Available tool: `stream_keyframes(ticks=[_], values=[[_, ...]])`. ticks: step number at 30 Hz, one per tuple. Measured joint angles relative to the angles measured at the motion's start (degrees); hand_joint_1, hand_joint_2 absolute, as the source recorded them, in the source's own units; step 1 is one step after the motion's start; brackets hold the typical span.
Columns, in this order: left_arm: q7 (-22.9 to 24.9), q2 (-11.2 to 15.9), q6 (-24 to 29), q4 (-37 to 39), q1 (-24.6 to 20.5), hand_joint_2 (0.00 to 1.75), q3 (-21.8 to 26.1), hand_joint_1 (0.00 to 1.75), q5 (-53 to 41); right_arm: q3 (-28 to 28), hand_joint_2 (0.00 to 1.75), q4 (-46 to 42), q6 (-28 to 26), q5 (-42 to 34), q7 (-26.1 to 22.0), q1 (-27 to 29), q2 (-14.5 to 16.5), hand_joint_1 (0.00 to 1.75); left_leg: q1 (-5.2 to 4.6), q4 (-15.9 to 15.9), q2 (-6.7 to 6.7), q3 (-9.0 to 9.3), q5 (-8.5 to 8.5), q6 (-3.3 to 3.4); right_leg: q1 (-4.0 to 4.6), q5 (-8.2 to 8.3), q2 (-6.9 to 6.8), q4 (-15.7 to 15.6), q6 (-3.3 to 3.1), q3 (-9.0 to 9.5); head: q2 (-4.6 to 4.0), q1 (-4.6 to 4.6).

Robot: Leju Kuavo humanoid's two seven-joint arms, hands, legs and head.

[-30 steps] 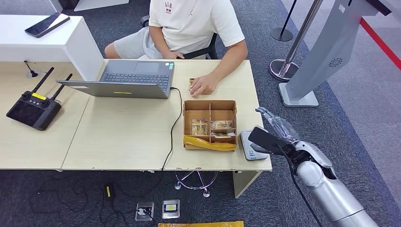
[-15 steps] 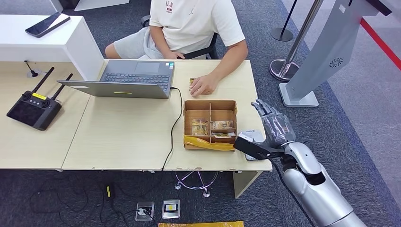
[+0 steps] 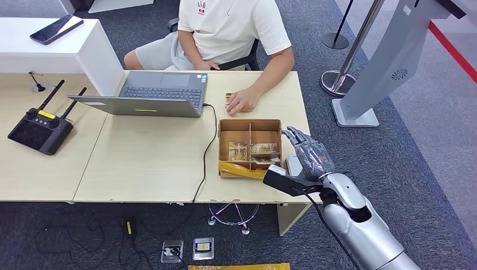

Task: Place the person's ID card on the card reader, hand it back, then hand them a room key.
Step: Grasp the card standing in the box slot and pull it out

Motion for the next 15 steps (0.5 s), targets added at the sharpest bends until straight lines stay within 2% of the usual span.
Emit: stream_keyframes(ticks=[15], values=[[0.0,0.0,-0.4,0.0,-0.1,1.75,-0.5,0.0,-1.4,0.3,1.75,3.7,-3.9,0.5,-3.1,-2.5,3.7,0.0,0.0,0.0,0.0,0.0,0.0,0.0,0.0,0.0,0.0,0.0,0.0,0.0,0.0,0.0]])
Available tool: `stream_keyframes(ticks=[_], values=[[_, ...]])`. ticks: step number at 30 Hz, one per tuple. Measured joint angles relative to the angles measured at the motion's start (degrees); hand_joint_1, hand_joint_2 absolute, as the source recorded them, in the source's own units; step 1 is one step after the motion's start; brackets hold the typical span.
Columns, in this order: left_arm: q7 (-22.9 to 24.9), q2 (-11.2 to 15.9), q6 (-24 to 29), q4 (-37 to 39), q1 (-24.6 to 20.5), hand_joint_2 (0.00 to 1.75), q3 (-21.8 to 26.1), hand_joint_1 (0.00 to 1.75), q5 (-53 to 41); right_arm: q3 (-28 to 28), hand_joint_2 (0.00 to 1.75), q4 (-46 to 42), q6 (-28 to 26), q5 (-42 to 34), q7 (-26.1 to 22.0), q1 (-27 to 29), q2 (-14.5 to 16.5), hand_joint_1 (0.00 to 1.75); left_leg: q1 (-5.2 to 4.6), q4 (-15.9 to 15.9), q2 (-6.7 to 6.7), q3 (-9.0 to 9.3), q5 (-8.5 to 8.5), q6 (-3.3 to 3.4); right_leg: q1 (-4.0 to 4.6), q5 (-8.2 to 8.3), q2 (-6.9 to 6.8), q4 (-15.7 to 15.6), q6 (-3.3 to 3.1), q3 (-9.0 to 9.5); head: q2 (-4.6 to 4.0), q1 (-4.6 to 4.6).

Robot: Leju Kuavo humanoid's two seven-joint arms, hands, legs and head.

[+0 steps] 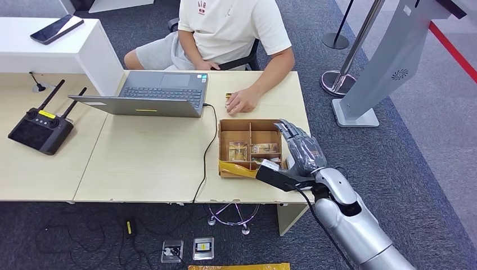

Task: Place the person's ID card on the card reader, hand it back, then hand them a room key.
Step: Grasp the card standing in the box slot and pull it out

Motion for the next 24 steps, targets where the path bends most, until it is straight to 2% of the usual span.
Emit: stream_keyframes(ticks=[10,24], values=[[0.0,0.0,0.0,0.0,0.0,1.75,-0.9,0.0,-0.5,-0.9,1.75,3.0,-1.0,0.7,-0.6,-1.1,1.4,0.0,-0.01,0.0,0.0,0.0,0.0,0.0,0.0,0.0,0.0,0.0,0.0,0.0,0.0,0.0],[0.0,0.0,0.0,0.0,0.0,1.75,-1.8,0.0,-1.4,-2.5,1.75,5.6,-0.6,1.6,-1.5,-1.4,1.7,0.0,0.0,0.0,0.0,0.0,0.0,0.0,0.0,0.0,0.01,0.0,0.0,-0.01,0.0,0.0]])
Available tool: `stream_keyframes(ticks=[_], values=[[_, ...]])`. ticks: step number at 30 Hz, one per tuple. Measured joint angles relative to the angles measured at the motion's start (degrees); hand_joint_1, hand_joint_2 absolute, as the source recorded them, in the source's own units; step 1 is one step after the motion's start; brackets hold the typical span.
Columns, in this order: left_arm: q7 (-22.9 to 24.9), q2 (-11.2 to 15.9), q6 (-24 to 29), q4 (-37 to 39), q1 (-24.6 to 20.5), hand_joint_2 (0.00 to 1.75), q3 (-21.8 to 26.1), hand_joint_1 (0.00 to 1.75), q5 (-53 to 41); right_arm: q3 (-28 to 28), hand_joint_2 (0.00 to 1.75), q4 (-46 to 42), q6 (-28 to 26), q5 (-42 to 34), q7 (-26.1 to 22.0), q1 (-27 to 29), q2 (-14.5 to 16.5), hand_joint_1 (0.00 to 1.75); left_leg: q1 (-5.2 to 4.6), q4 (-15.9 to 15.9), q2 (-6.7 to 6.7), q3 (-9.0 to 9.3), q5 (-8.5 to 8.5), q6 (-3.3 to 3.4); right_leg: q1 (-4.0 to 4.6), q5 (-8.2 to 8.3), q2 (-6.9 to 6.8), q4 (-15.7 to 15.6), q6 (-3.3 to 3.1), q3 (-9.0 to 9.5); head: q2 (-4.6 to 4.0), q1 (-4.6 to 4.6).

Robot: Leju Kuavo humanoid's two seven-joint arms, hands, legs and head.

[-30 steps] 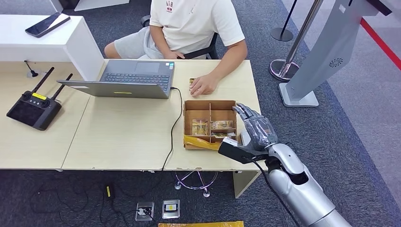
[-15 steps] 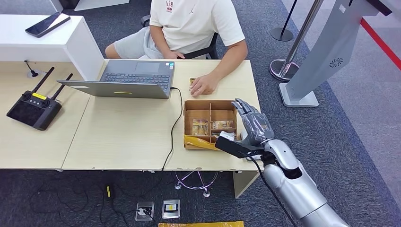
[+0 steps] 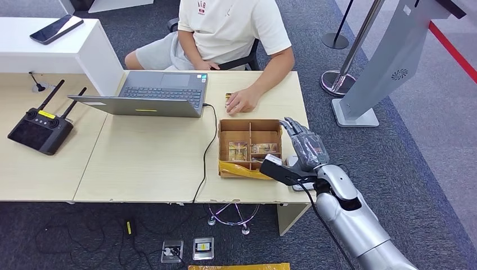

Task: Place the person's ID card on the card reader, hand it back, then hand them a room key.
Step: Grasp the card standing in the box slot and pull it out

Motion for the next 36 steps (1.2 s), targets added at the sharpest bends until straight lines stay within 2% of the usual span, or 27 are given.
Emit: stream_keyframes(ticks=[23,36], values=[[-0.3,0.0,-0.4,0.0,0.0,1.75,-1.3,0.0,-1.2,0.1,1.75,3.8,0.9,0.4,-0.1,0.2,1.9,0.0,0.0,0.0,0.0,0.0,0.0,0.0,0.0,0.0,0.0,0.0,0.0,0.0,0.0,0.01],[-0.4,0.0,-0.6,0.0,-0.4,1.75,-2.0,0.0,-1.9,0.5,1.75,6.0,0.7,0.6,-2.5,0.0,4.7,0.0,0.01,0.0,0.0,0.0,0.0,0.0,0.01,0.0,0.0,0.0,0.0,0.0,0.0,0.0]])
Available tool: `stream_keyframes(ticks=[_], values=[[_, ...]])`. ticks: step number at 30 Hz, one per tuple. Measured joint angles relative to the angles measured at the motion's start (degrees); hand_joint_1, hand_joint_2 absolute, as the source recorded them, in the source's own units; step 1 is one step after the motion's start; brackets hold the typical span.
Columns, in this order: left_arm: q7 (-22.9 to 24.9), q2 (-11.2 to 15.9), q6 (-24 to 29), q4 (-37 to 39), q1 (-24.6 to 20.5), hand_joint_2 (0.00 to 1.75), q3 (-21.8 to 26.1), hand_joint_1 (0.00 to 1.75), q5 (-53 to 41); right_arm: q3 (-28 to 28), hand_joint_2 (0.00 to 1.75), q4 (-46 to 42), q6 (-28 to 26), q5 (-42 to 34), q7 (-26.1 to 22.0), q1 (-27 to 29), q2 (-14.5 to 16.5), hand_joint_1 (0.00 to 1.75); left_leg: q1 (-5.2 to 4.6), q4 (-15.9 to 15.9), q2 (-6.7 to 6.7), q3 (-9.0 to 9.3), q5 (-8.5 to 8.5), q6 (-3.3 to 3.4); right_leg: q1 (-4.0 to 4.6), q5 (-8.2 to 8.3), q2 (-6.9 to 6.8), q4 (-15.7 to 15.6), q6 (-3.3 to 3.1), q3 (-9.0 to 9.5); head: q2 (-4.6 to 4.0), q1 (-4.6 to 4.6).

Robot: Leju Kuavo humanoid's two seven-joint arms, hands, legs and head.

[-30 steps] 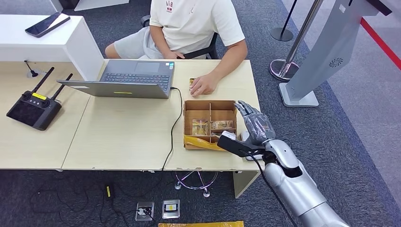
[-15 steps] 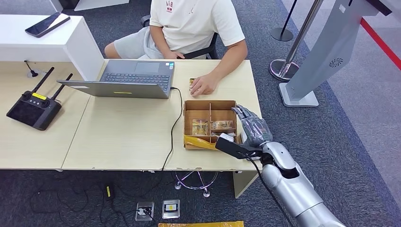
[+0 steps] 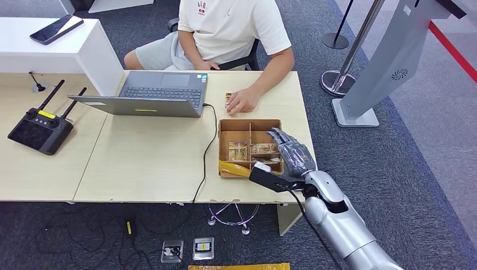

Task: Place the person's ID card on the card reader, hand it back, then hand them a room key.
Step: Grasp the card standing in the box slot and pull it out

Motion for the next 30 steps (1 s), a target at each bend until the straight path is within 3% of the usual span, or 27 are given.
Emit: stream_keyframes(ticks=[15,19,30], values=[[0.0,0.0,0.0,0.0,-0.1,1.75,-0.7,0.0,0.0,0.8,1.75,2.9,-0.7,-0.3,-0.7,-0.6,1.6,0.0,0.0,0.0,0.0,0.0,0.0,0.0,0.0,0.0,0.0,0.0,0.0,-0.01,0.0,0.01],[0.0,0.0,0.0,0.0,-0.1,1.75,-1.0,0.0,0.0,1.1,1.75,3.7,-1.4,-0.7,-0.7,-1.1,1.7,1.65,0.0,0.0,0.0,0.0,0.0,0.0,0.0,0.0,0.0,0.0,0.0,0.0,0.0,0.0],[0.0,0.0,0.0,0.0,-0.1,1.75,-1.1,0.0,0.1,1.1,1.75,5.2,-2.2,-2.2,-0.7,-1.6,1.7,1.56,0.0,0.0,0.0,0.01,0.0,0.0,0.0,0.0,0.01,0.0,0.0,-0.01,0.0,0.01]])
